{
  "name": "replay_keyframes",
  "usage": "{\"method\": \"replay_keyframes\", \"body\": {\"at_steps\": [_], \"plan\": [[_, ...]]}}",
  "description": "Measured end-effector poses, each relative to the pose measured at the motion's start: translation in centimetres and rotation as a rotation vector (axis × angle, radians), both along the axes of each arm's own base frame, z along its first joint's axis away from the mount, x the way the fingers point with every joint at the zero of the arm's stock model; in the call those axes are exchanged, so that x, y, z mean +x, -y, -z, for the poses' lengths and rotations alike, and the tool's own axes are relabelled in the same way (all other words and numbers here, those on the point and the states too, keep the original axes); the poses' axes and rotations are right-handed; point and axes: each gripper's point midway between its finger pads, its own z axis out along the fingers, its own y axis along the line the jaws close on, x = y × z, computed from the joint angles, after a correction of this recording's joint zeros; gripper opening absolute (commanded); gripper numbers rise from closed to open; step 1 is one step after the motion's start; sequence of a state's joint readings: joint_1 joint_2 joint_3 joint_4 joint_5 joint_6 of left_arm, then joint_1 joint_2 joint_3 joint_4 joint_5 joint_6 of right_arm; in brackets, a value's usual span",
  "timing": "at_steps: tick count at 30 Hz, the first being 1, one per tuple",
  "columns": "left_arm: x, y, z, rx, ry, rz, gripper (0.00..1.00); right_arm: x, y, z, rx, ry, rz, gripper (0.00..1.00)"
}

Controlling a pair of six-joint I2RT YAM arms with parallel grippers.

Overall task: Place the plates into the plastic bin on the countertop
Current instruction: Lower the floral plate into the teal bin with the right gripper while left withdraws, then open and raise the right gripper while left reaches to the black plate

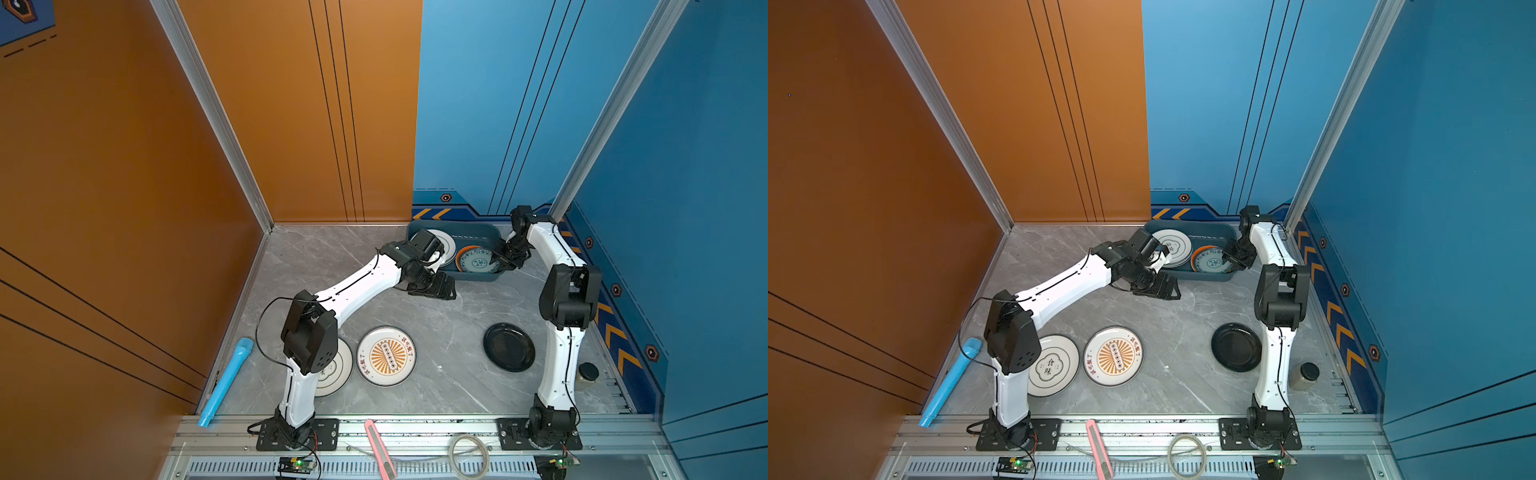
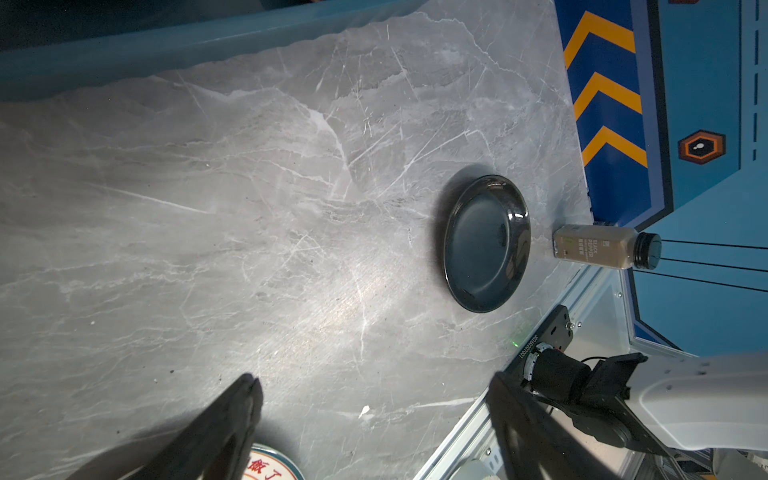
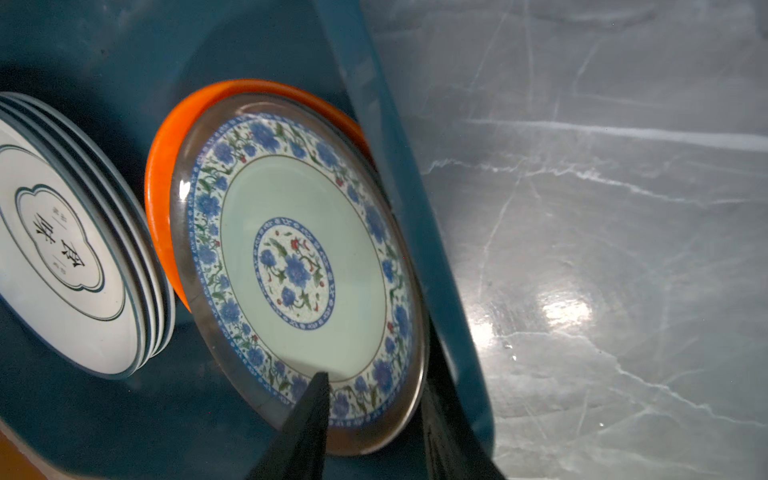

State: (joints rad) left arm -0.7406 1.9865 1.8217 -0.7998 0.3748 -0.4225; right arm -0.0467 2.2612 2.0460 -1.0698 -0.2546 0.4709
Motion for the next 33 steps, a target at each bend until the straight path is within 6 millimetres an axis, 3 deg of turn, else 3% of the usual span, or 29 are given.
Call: {"method": "replay_keyframes", "body": {"at_steps": [13,20,26,33], "plan": [[-2.0,1.9,1.5,-0.001,-0.036,0.085,0.87,-1.1,1.3,-3.8,-0.066,0.041,-0.008,0.41],[-3.1,5.4,3.5,-0.007,-0.070,0.152,0.87,-1.7,1.7,-9.2,-0.050,0.151,0.007,0.43],[-5.0,9.1,5.7,-0.037,-0.115,0.207,0.83,-4.1,1.6,-13.6,0.002,0.236,0.008,0.44],[-5.3,11.5,7.9,-0.098,-0.164,0.163,0.80,-8.3,1.9,-13.6,0.054,0.223,0.031,0.45]]}}
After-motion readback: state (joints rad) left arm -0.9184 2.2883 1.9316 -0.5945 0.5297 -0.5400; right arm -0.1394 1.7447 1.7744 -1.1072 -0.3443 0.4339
